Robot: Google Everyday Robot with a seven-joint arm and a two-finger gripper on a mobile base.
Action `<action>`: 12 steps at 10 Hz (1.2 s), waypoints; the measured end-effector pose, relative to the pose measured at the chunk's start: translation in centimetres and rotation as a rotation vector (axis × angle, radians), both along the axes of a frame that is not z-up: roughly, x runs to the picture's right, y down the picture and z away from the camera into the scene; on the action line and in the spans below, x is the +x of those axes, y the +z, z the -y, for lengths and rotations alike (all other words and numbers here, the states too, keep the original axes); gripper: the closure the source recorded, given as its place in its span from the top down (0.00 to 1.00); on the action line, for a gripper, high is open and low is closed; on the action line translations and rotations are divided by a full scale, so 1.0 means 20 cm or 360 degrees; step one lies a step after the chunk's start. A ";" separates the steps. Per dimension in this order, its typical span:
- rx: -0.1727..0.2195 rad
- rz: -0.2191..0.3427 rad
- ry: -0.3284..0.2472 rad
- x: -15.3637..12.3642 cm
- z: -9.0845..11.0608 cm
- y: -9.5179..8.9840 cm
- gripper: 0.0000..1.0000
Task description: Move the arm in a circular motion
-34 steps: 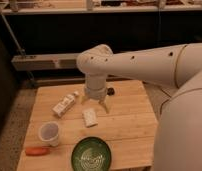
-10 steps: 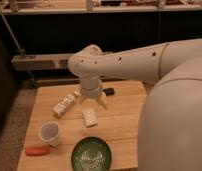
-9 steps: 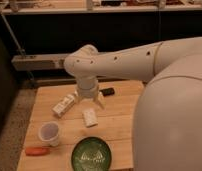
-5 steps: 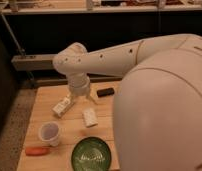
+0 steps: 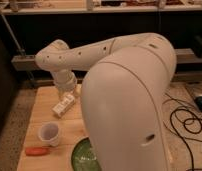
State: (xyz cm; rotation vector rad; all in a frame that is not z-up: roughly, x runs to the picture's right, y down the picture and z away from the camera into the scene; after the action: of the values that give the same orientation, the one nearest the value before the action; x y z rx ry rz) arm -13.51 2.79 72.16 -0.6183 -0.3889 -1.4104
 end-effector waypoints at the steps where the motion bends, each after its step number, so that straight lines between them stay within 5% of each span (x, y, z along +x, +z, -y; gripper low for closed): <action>1: 0.0000 0.0004 -0.0002 0.01 0.02 0.02 0.74; 8: 0.0005 -0.0014 -0.0029 0.05 -0.18 -0.13 0.74; 12: 0.0005 -0.0031 0.0003 0.07 -0.12 -0.13 0.74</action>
State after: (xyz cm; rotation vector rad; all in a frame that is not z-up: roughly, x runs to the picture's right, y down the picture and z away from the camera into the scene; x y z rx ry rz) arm -12.07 5.17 69.54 -0.6286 -0.3717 -1.4023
